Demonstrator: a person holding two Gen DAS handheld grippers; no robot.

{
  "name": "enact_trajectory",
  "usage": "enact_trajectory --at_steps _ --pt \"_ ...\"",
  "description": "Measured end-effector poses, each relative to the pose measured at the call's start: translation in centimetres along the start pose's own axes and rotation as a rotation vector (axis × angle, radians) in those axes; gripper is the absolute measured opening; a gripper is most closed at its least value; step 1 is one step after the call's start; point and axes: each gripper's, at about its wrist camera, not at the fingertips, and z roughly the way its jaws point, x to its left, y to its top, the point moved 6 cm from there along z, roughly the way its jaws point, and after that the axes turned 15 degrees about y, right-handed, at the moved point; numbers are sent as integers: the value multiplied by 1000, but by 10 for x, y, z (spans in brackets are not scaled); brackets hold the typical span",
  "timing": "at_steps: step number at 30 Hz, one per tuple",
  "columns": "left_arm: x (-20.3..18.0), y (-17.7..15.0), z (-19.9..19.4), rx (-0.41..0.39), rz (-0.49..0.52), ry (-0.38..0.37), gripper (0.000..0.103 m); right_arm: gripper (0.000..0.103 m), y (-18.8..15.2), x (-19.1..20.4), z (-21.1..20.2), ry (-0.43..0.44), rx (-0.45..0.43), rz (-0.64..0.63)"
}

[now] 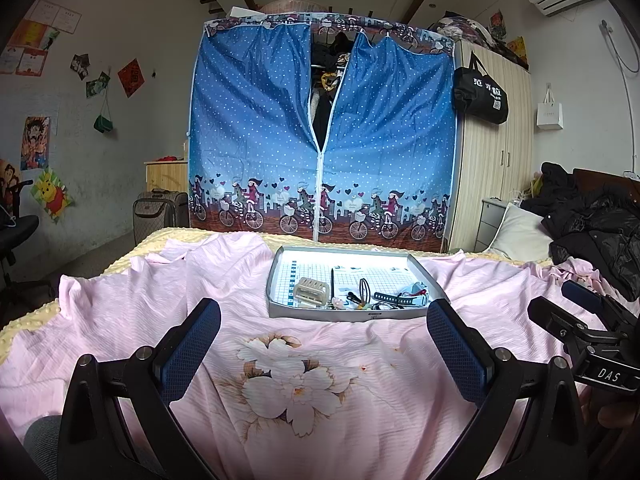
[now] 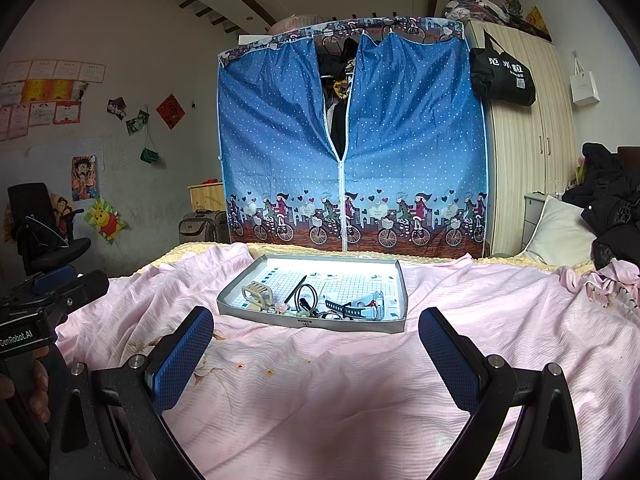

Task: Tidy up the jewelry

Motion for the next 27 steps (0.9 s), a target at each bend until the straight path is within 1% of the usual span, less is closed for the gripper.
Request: enact_trajectory --at_steps 27 --pt "3 -3 1 7 2 0 101 103 0 1 0 0 -1 1"
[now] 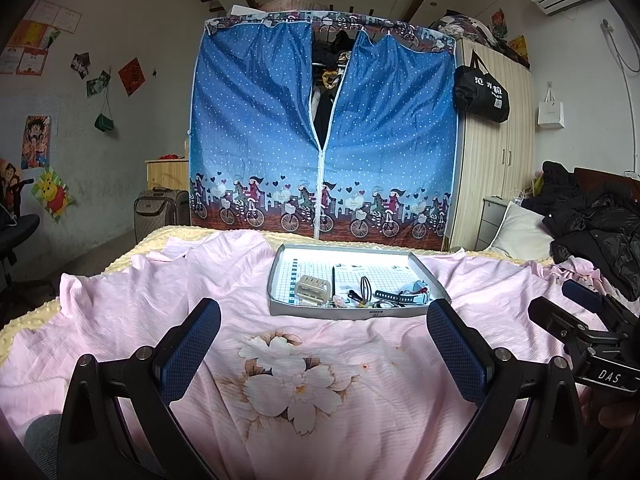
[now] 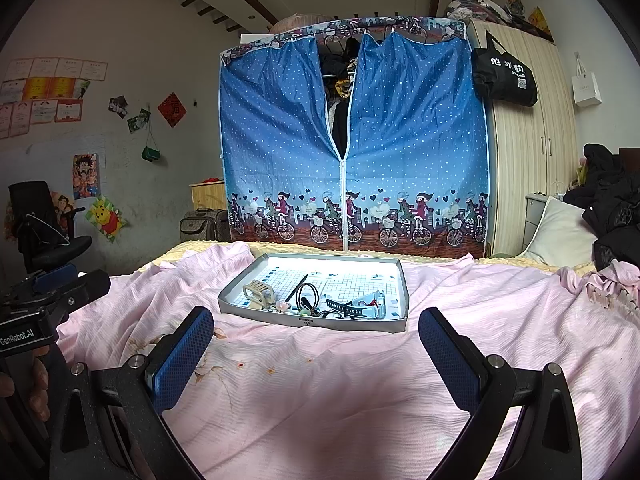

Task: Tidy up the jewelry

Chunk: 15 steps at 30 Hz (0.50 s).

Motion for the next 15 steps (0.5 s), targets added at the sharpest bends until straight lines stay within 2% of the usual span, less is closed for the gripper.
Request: enact_trajectory --at_steps 8,9,12,15 --pt "2 -2 2 14 -9 0 101 103 0 0 0 0 3 -2" --pt "1 -2 2 18 -16 6 101 103 0 0 0 0 2 -2" --pt "6 -1 1 22 -17 98 101 103 0 0 0 -1 2 -1" --pt "6 -4 1 32 -17 84 101 103 0 0 0 -1 2 -2"
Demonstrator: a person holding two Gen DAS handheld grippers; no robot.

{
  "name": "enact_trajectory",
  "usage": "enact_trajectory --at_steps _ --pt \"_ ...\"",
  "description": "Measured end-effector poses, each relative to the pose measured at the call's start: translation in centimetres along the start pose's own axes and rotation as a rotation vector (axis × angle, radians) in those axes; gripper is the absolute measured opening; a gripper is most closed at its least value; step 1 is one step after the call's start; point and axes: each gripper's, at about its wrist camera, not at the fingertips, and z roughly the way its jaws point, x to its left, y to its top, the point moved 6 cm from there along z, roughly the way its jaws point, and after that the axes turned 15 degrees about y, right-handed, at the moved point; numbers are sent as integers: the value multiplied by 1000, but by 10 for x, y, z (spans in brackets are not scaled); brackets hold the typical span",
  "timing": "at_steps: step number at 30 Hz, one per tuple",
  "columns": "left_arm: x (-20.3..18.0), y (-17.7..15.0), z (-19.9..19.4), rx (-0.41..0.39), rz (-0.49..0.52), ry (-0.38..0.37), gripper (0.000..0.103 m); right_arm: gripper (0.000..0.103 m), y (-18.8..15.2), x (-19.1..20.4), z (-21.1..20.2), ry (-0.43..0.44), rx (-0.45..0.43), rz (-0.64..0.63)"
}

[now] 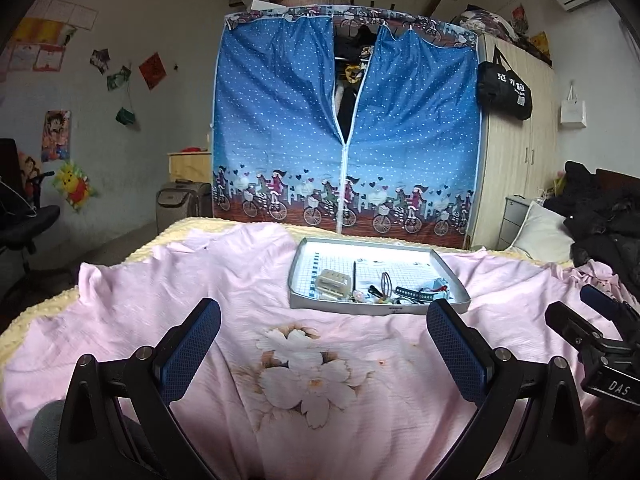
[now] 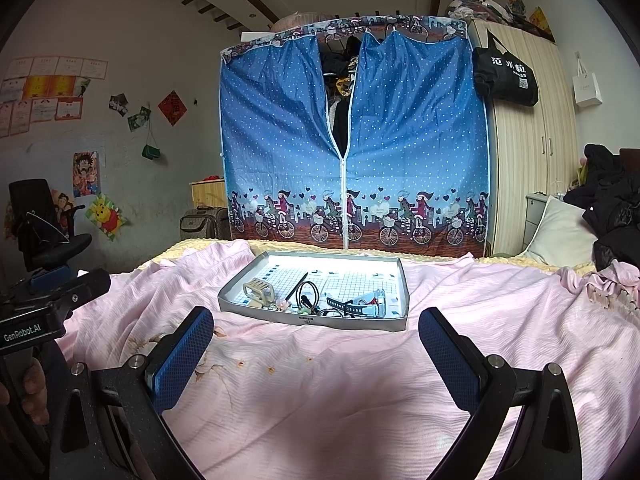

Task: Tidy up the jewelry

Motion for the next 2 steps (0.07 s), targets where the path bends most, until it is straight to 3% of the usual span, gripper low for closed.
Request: enact_trajectory --at_steps 2 --pt "0 -1 0 -1 5 8 101 103 0 0 0 1 1 0"
